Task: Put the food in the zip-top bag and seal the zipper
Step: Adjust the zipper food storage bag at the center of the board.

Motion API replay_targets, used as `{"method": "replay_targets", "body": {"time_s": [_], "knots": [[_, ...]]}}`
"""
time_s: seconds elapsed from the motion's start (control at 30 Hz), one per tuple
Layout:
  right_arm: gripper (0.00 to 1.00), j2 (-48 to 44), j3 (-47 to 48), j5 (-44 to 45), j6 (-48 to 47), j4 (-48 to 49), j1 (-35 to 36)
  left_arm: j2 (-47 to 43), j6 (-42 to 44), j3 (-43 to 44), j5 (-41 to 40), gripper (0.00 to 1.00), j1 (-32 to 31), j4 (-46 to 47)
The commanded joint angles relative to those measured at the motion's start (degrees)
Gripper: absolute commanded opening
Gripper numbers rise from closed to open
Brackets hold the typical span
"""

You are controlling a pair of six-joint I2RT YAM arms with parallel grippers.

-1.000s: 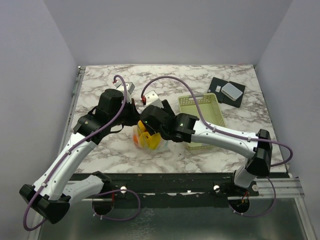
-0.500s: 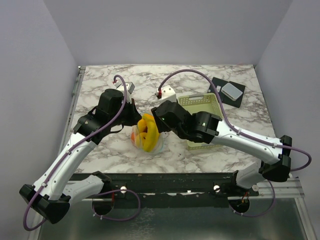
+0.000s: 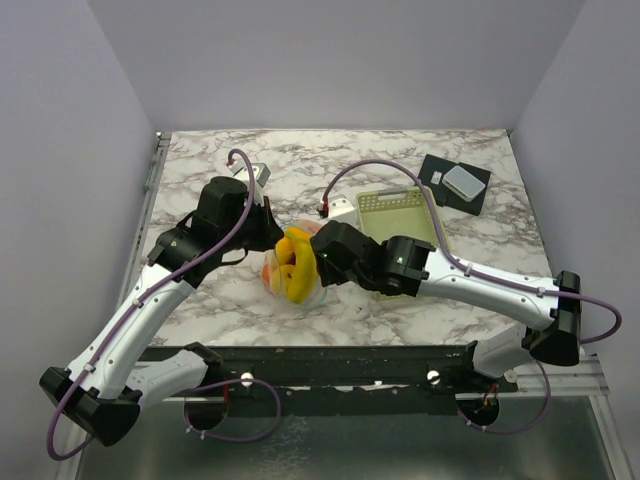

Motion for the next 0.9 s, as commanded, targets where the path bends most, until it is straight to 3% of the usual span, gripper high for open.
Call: {"method": "replay_targets", "body": {"time_s": [0.0,0.4,0.5,0.53,0.87], "knots": [[0.49,0.3,-2.1,-1.1,4.9,-0.7,0.4,-0.1,-0.4,2.4,0.4,0.0,-0.1,1.0],[0.29,4.8,-2.5,1.3,10.8,0.3,0.3,-0.7,-0.7,2.1,1.6,0.0,-0.2,0.6],[0.04,5.7,-1.2,1.9,11.7,-0.5,0.4,-0.9,-0.7,1.9,1.9,0.0,-0.2,0.2],[0.01,6.0,-0.4,2.3,12.0,-1.1,0.4,-1.1,-0.8,1.9,2.1,0.0,-0.2,0.1],[0.01,3.6,6.5,2.7,12.9,-3.9,0.4,-2.3,4.2,4.0,8.8,0.0,-0.2,-3.9]]}}
